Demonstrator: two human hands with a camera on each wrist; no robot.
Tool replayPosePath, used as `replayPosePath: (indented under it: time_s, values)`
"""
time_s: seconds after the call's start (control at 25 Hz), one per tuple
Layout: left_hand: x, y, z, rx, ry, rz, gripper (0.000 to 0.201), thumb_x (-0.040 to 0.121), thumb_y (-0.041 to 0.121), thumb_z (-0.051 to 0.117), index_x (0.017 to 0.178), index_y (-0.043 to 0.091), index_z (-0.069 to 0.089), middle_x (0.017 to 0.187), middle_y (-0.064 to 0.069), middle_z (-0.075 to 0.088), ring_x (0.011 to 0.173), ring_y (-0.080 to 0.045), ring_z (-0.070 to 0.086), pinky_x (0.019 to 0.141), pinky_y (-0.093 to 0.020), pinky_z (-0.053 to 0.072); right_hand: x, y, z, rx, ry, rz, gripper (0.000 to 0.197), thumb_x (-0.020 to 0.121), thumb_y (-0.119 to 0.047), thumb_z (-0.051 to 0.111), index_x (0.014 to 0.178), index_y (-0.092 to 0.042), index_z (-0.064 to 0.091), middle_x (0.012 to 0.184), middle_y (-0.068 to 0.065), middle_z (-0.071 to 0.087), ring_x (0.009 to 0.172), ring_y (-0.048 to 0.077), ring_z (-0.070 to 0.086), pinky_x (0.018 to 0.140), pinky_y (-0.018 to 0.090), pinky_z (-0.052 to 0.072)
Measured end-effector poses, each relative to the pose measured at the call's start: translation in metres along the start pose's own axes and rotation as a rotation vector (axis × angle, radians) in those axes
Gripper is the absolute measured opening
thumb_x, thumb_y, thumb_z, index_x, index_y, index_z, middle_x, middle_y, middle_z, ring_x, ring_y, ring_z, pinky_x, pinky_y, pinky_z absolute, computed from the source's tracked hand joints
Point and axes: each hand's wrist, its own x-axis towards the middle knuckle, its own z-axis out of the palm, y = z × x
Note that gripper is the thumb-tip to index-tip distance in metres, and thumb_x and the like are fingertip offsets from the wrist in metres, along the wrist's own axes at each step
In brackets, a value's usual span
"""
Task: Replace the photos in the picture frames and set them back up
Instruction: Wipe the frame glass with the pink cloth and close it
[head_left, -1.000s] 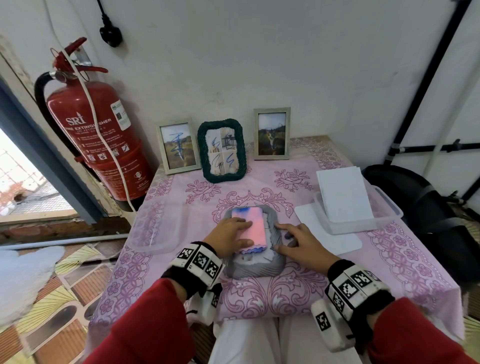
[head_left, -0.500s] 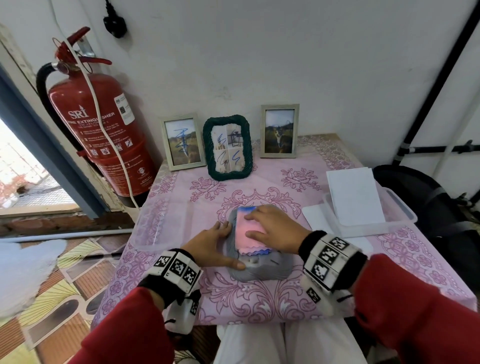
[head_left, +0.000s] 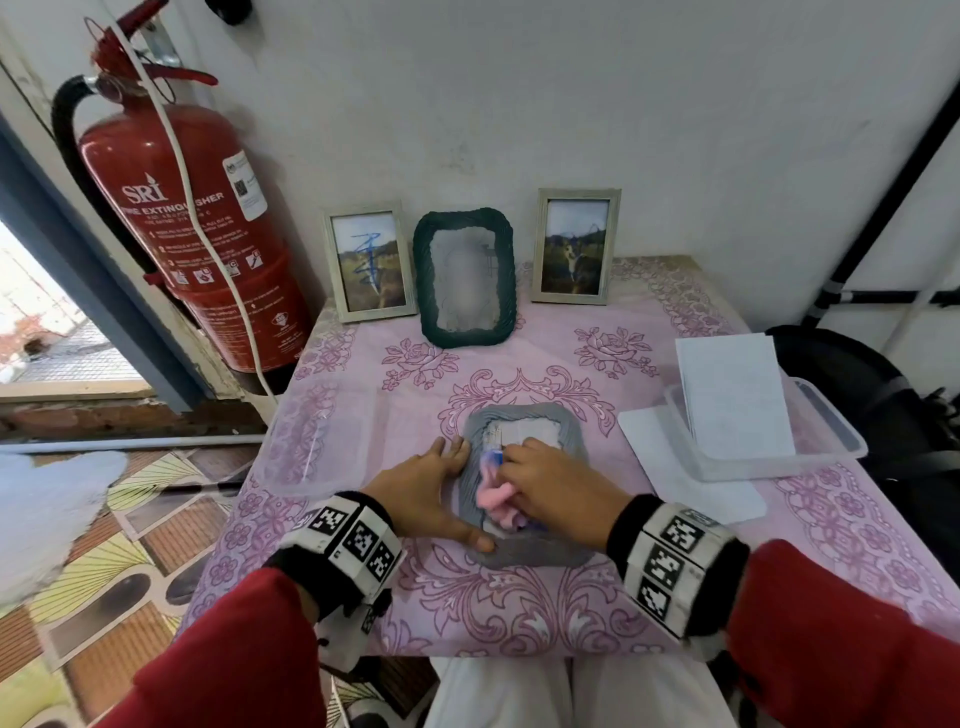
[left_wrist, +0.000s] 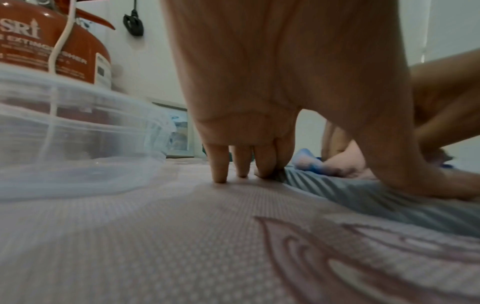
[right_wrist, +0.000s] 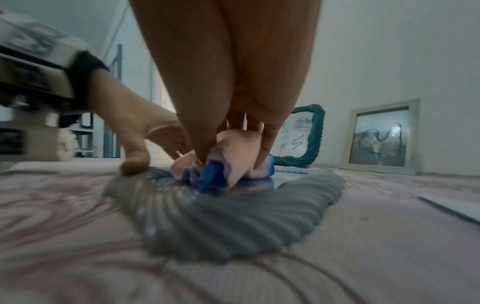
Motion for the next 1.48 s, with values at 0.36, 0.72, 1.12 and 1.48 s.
replayPosePath:
  time_s: [0.36,0.72,1.12,1.48]
  values:
    - [-0.008,0.007,-0.004,0.011,-0.059,0.009,0.118,0.067,0.061,0.07,0.15,0.021,-0.003,0.159,0.0,-0.007,0.146,-0.017,-0.002,0.117,-0.033,0.004,-0.007,0.033,-0.006,0.12,0.027,0.109,0.027,0.092,-0.005,0.044,0.114,-0.009,0.059,0.119,0.01,0.055,0.111,0.025,0.049,0.098,0.038,0.039]
    - [-0.007,0.009,0.0,0.049,-0.049,-0.01,0.118,0.066,0.063,0.069,0.15,0.022,-0.004,0.158,0.001,-0.008,0.146,-0.017,-0.004,0.118,-0.035,0.004,0.007,0.011,0.005,0.122,0.076,0.009,0.026,0.086,-0.012,0.054,0.111,-0.008,0.059,0.117,0.008,0.054,0.108,0.023,0.047,0.089,0.032,0.033]
    - [-0.003,0.001,0.005,-0.011,-0.076,0.029,0.12,0.068,0.062,0.068,0.149,0.018,-0.008,0.158,0.0,-0.013,0.143,-0.016,-0.019,0.117,-0.04,-0.007,-0.02,0.041,0.002,0.02,0.109,0.027,0.024,0.093,-0.016,0.044,0.113,-0.017,0.057,0.117,0.0,0.056,0.107,0.018,0.051,0.086,0.03,0.034]
    - [0.001,0.008,0.002,0.079,-0.113,-0.011,0.123,0.067,0.062,0.069,0.149,0.012,-0.009,0.158,-0.007,-0.011,0.145,-0.026,-0.014,0.12,-0.044,0.004,-0.01,0.015,0.01,0.202,0.057,0.008,0.029,0.086,-0.012,0.055,0.114,-0.011,0.061,0.119,0.006,0.056,0.107,0.022,0.048,0.092,0.035,0.037]
